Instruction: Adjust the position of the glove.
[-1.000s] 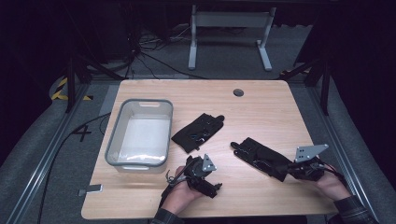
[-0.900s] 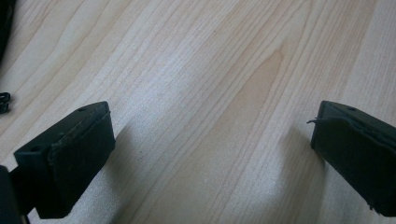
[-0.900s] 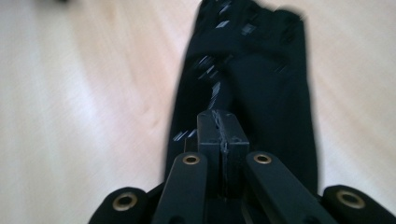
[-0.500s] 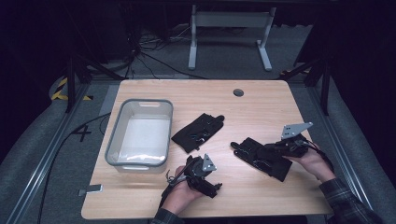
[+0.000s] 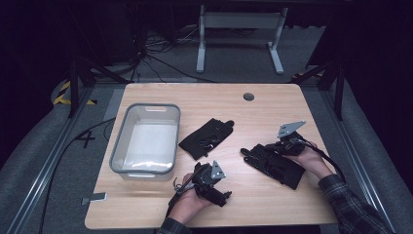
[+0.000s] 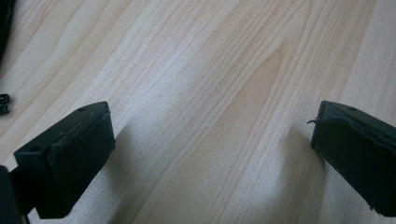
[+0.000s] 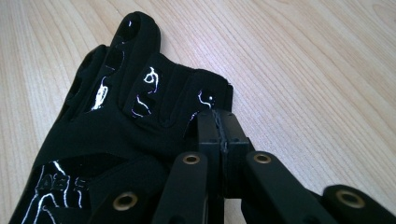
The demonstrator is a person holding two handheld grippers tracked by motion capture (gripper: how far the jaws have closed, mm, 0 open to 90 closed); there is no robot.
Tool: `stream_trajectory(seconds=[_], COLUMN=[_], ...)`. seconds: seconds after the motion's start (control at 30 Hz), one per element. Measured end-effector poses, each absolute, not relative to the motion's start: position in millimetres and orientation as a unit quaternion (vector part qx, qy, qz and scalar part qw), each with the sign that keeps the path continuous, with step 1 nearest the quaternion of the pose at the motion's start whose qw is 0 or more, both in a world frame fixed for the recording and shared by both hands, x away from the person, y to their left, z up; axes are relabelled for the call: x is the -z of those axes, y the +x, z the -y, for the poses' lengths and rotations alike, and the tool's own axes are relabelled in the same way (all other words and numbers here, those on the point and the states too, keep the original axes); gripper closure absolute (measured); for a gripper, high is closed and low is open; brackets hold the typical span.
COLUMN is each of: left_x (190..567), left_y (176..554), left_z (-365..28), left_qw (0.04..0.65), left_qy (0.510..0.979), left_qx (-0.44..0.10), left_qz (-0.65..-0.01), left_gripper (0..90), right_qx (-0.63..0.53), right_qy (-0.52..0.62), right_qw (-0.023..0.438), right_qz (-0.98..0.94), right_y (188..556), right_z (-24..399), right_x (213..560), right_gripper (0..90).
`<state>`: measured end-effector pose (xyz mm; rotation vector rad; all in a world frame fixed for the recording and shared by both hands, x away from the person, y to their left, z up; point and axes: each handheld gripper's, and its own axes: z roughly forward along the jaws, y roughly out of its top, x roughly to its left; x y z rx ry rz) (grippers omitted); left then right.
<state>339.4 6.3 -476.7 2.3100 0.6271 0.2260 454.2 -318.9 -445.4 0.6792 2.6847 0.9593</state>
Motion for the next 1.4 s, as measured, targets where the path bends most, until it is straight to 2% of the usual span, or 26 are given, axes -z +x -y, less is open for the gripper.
stream_trajectory(seconds=[0.6,1.1,1.4], left_x=[476.7,476.7,476.8], left_y=[339.4,339.4,339.3], left_z=[-6.3,-6.3,-6.3], left_qw=[0.36,0.36,0.36], left_qy=[0.896,0.896,0.896], left_qx=[-0.088,-0.088,-0.088], left_qz=[-0.244,-0.243,-0.244], left_gripper=[0.0,0.0,0.0], right_qx=[-0.302,-0.281,-0.285], right_qy=[0.275,0.302,0.303], right_qw=[0.128,0.14,0.136], right_qz=[-0.904,-0.9,-0.899], right_y=[444.3,407.4,388.5], right_z=[362.9,399.2,407.0], right_x=[441.9,439.0,439.3], right_gripper=[90.0,90.0,90.0])
